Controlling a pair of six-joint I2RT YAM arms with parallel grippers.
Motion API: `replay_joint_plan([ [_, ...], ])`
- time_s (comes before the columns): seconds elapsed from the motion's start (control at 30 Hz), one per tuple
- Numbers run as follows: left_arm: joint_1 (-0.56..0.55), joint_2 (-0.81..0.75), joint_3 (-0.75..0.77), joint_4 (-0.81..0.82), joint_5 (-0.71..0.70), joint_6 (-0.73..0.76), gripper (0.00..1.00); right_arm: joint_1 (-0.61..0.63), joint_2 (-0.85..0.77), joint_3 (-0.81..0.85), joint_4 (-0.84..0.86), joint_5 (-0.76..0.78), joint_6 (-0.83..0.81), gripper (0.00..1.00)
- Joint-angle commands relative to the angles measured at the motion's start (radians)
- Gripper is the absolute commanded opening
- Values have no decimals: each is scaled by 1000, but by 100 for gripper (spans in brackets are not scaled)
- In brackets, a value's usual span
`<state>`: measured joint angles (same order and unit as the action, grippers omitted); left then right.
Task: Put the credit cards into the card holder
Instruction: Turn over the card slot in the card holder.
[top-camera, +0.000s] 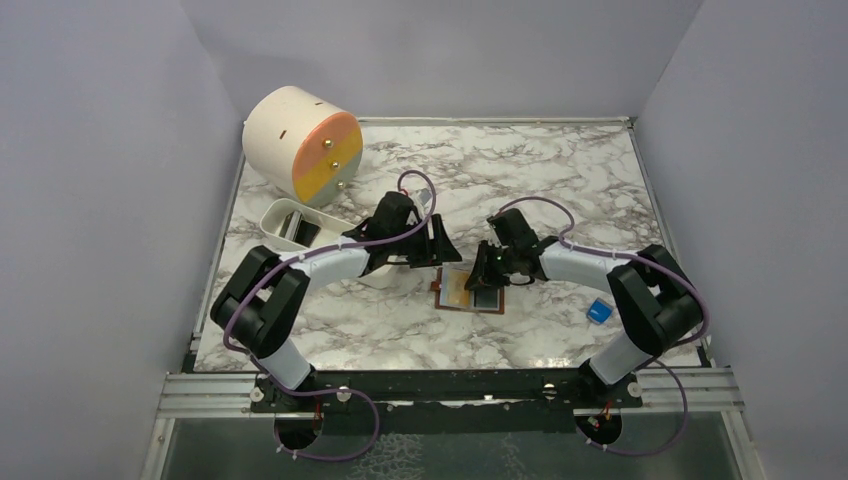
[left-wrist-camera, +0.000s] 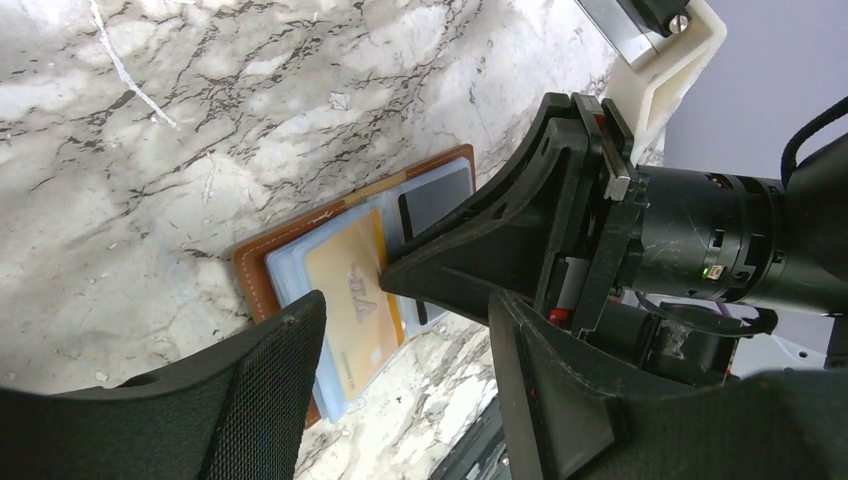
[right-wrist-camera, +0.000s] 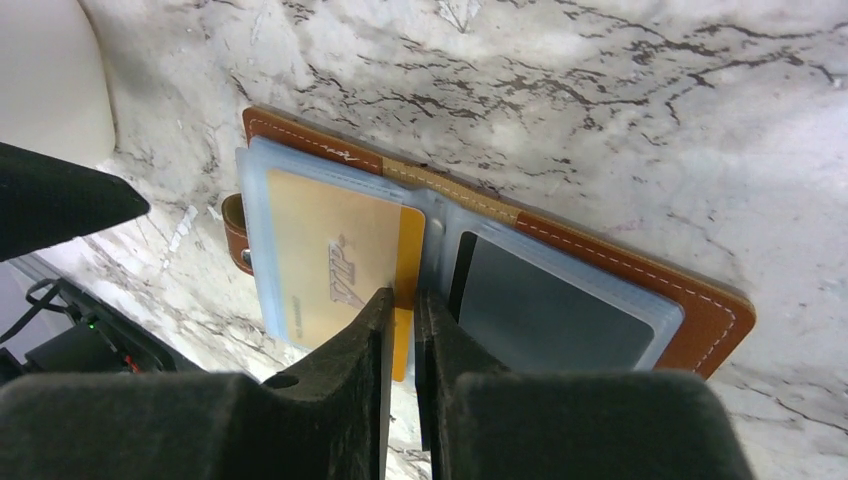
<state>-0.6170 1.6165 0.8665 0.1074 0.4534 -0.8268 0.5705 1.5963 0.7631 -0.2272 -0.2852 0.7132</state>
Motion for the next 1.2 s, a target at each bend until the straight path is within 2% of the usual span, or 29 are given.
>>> replay_joint_plan([
  [0.0,3,28,-13,56,45,8,63,8,43,16,-12,19,3,13],
  [0.2,3,67,-8,98,66,-4,63,9,53,8,-29,50,-6,8],
  [0.77,3,144,-8,80,53,1,63,9,47,-9,-11,39,-4,8],
  [1.17,-6,143,-29,182,155,-86,60,9,43,-34,25,27,1,8],
])
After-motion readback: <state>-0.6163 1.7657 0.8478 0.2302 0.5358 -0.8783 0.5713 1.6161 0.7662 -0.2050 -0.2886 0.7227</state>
